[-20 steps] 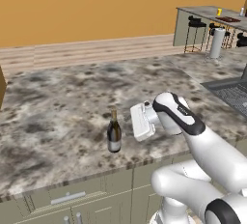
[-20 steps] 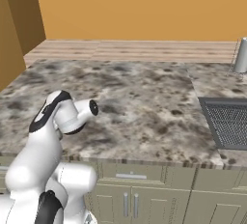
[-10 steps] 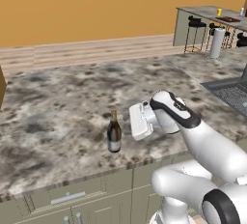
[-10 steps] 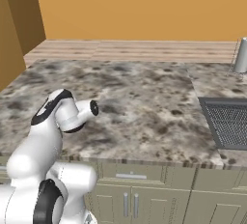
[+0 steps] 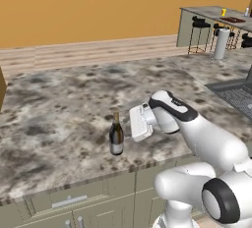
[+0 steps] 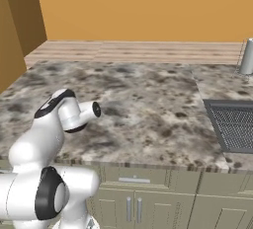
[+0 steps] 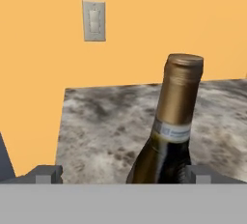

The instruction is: Place the drinks on the dining counter in a tight cluster.

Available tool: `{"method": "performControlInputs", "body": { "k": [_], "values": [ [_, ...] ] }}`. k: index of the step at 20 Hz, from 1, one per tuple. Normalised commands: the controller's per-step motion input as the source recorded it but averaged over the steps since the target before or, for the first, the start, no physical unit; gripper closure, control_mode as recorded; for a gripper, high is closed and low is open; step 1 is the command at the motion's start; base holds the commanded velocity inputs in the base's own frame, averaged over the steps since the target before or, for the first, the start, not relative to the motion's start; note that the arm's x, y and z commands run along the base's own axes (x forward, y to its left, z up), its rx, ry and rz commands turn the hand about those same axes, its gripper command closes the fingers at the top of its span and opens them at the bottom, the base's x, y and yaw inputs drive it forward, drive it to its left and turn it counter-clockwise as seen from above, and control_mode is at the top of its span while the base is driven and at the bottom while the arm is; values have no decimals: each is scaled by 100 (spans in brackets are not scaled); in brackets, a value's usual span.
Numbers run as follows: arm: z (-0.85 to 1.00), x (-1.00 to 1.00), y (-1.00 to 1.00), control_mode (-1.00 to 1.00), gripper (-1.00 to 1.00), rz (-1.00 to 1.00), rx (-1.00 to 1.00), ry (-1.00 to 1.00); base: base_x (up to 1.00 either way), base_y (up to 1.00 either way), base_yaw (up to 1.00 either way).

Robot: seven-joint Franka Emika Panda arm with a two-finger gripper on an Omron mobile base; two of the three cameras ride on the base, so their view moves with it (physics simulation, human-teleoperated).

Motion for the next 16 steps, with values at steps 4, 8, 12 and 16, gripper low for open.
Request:
{"method": "performControlInputs", "body": {
  "k": [4, 8, 12, 16],
  "values": [
    [-12, 12, 2, -100, -100, 0, 1, 5, 0, 0, 0],
    [-12, 14, 3, -100, -100, 0, 0, 4, 0, 0, 0],
    [-12, 12, 5, -100, -100, 0, 0, 2, 0, 0, 0],
    [-10, 10, 6, -100, -100, 0, 0, 0, 0, 0, 0]
  ]
}}
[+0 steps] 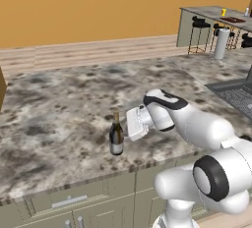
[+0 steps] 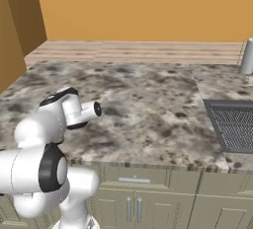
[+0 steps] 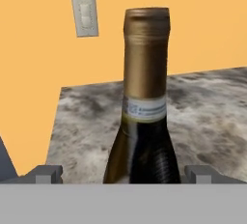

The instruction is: Place the drinks on the dining counter in a tight cluster.

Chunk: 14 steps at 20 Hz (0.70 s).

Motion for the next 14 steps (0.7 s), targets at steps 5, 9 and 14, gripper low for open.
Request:
{"method": "performControlInputs", "body": {
  "k": [5, 9, 14],
  "values": [
    [-10, 8, 9, -100, -100, 0, 1, 0, 0, 0, 0],
    [-7, 0, 14, -100, -100, 0, 2, 0, 0, 0, 0],
    [-7, 2, 18, -100, -100, 0, 1, 0, 0, 0, 0]
  ]
}}
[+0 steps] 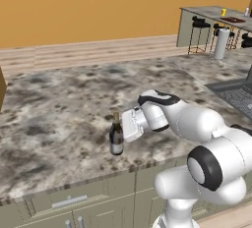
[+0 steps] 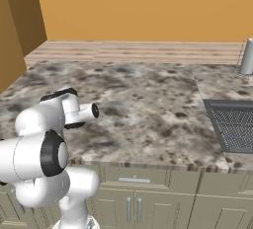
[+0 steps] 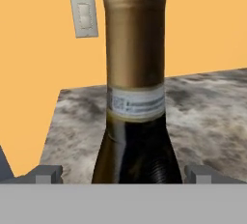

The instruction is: Place the drinks on the dining counter in a tight cluster.

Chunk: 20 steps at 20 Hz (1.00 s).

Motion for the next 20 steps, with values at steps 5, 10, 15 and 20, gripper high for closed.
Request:
{"method": "performControlInputs", "body": {
  "k": [5, 10, 15, 20],
  "values": [
    [-2, 8, 9, -100, -100, 0, 0, 0, 0, 0, 0],
    [-1, 5, 5, -100, -100, 0, 0, 0, 0, 0, 0],
    [-3, 0, 4, -100, -100, 0, 0, 0, 0, 0, 0],
    [-1, 0, 1, -100, 100, 0, 0, 0, 0, 0, 0]
  ]
}}
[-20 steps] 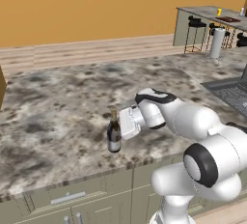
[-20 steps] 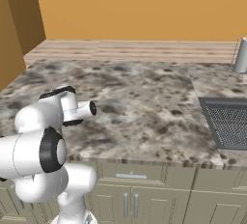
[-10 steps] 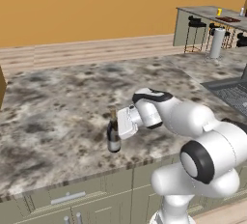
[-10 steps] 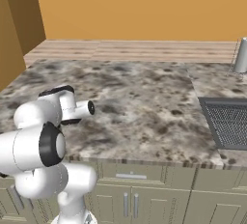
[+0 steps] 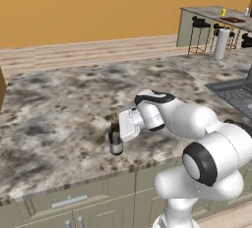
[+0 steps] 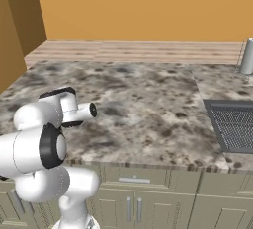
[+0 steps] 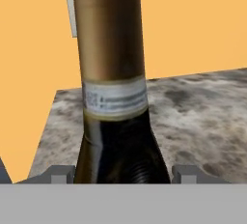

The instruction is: Place the drinks on the dining counter in a tight cluster.

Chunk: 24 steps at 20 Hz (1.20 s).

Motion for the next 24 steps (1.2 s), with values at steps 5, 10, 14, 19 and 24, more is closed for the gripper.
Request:
{"method": "performControlInputs", "body": {
  "k": [5, 10, 14, 19, 24],
  "values": [
    [0, -4, -1, -100, 100, 0, 1, 0, 0, 0, 0],
    [19, -4, -2, -100, 100, 0, 2, 0, 0, 0, 0],
    [44, -3, -10, -100, 100, 0, 1, 0, 0, 0, 0],
    [56, -13, -15, -100, 100, 0, 0, 0, 0, 0, 0],
    [34, -17, -26, -100, 100, 2, 2, 8, 0, 0, 0]
  ]
}}
